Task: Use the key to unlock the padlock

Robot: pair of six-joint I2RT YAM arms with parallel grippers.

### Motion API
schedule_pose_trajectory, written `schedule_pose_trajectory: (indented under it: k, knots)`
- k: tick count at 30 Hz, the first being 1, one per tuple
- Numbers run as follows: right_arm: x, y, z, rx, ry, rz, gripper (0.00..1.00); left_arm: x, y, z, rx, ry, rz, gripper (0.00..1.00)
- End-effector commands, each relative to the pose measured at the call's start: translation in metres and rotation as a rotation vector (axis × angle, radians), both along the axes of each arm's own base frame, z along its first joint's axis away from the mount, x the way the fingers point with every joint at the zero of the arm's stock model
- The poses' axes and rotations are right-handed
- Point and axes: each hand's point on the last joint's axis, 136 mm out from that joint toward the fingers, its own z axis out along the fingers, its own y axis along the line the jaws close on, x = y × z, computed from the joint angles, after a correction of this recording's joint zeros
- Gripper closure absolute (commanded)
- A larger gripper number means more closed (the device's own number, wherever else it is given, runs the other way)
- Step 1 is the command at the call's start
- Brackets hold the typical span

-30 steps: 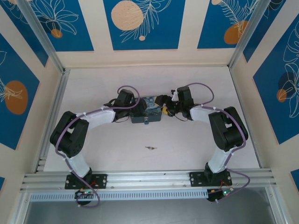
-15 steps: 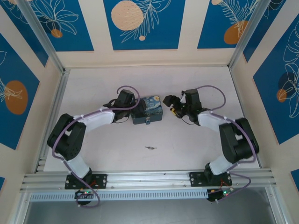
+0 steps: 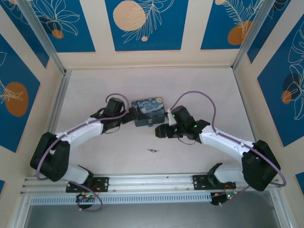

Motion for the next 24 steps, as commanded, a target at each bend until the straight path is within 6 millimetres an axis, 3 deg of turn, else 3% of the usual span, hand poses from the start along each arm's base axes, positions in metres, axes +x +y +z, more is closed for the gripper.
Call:
schedule_pose_trajectory:
  k: [1,7,16,24]
  knots:
    - [-0.027,-0.004,-0.025,-0.160,0.019,0.138,0.43,-0.005,0.007,0.011,-0.119,-0.004,0.071,0.00]
    - [-0.041,0.015,-0.047,-0.273,0.044,0.280,0.57,-0.007,0.008,0.029,-0.212,-0.035,0.079,0.00]
    - [-0.045,0.040,-0.066,-0.354,0.028,0.398,0.58,-0.011,0.034,0.041,-0.157,-0.075,0.177,0.00]
    - [-0.049,0.042,-0.083,-0.408,0.040,0.440,0.64,-0.011,0.030,0.043,-0.159,-0.049,0.122,0.00]
